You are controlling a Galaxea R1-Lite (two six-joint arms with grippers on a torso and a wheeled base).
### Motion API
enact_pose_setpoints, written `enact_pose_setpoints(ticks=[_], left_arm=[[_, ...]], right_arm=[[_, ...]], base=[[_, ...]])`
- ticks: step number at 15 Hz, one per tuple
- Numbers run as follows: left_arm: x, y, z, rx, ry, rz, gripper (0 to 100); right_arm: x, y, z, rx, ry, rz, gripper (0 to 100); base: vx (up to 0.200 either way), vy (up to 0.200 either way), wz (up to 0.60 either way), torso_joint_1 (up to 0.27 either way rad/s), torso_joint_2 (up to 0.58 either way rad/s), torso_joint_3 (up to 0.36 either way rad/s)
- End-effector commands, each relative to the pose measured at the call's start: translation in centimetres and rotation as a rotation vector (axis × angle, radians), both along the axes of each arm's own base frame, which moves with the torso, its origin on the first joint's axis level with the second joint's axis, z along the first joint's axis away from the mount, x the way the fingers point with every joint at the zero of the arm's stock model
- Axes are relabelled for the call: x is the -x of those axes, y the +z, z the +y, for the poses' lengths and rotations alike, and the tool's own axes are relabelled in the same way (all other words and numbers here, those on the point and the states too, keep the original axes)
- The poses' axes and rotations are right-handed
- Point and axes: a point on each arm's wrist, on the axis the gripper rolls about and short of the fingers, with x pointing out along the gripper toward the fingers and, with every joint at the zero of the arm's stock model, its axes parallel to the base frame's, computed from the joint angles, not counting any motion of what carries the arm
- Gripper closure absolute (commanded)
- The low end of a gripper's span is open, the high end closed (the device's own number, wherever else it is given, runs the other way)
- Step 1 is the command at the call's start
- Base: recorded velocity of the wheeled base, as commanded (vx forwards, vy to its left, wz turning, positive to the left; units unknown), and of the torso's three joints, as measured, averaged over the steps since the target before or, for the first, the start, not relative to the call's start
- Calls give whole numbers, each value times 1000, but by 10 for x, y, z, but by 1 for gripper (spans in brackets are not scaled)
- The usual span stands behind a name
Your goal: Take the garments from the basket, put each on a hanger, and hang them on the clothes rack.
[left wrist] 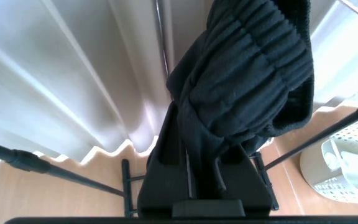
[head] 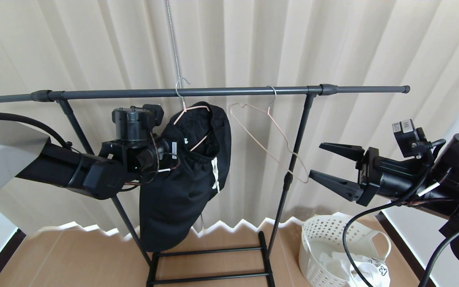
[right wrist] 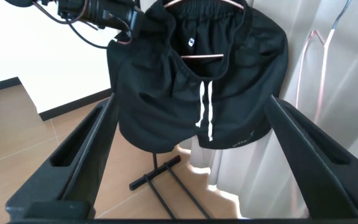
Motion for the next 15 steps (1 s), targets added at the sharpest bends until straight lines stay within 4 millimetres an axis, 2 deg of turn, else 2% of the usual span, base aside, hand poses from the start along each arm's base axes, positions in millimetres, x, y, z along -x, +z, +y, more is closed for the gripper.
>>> enact_pose_setpoints(ticks=[1, 11, 12, 15], left_arm=[[-8, -6, -3, 13, 5, 5, 100], [-10, -7, -4, 16, 2, 5, 100], [-10, -7, -4, 16, 2, 5, 0], [-7, -8, -5, 24, 1, 12, 0]], right_arm=[[-1, -1, 0, 1, 0, 3, 0], [0, -1, 0, 1, -1, 0, 0], [0, -1, 0, 1, -1, 0, 0], [0, -1, 0, 1, -1, 0, 0]], base=[[0, 0, 0, 0, 0, 0], [0, 0, 0, 0, 0, 0], [0, 0, 0, 0, 0, 0], [0, 0, 0, 0, 0, 0]])
